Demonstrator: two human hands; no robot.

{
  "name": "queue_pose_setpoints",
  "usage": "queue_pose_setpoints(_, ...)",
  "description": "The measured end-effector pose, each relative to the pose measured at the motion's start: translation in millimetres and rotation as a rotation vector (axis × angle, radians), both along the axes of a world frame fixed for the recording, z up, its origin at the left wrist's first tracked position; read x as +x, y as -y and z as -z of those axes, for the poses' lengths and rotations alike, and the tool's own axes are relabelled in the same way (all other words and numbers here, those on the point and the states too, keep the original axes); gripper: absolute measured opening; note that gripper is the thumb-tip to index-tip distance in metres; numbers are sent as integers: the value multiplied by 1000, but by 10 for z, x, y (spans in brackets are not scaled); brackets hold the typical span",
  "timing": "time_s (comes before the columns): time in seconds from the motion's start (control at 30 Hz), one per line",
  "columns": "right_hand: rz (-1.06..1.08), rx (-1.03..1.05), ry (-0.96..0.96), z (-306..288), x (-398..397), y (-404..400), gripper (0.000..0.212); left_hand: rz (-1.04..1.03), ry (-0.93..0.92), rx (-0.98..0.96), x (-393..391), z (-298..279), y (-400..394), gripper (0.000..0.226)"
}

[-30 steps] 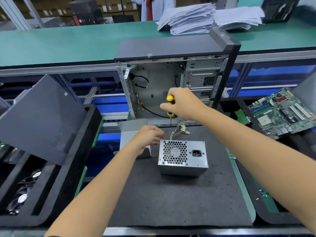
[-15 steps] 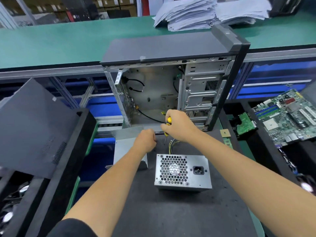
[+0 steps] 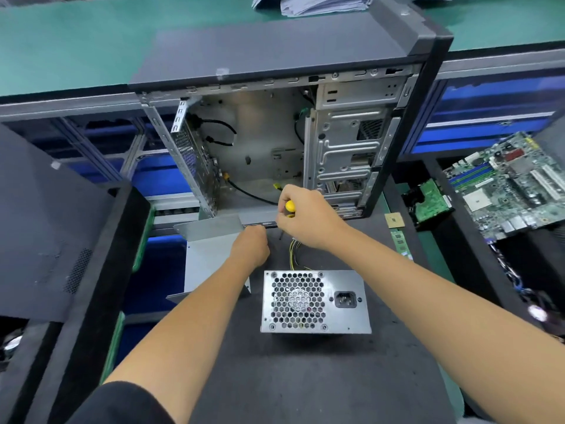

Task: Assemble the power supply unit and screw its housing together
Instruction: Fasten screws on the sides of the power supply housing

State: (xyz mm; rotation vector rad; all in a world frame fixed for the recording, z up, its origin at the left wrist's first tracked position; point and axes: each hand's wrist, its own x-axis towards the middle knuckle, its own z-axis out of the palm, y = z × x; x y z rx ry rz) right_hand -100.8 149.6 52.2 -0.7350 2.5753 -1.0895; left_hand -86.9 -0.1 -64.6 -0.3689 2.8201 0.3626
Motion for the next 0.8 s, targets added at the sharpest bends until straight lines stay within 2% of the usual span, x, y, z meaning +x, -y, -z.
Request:
queue_pose_setpoints(0.13, 23, -61, -46, -68, -3, -7, 11, 29, -54, 25, 56, -24, -14, 12)
queue_pose_setpoints(0.2, 12, -73, -63, -94, 60, 166, 13, -36, -120, 118, 115, -81, 179, 8)
queue_pose_setpoints(0.33, 42, -126, -87, -219, 163, 420, 18, -169, -270, 493, 225, -309, 510, 13)
queue_pose_setpoints(0.4, 60, -156, -124, -303, 155, 402, 18, -175, -293, 716, 292, -508, 499, 12)
queue_pose_setpoints(0.47, 90, -185, -168, -405, 157, 396, 17, -140, -312, 854, 369, -661, 501, 15)
queue_pose_setpoints(0.63, 143, -269, -237, -625, 221, 345, 19, -72, -332, 1038, 542, -864, 427, 17)
queue_pose_setpoints(0.8, 151, -304, -269, -812, 360, 255, 20, -45, -346, 1084, 636, -973, 286, 11)
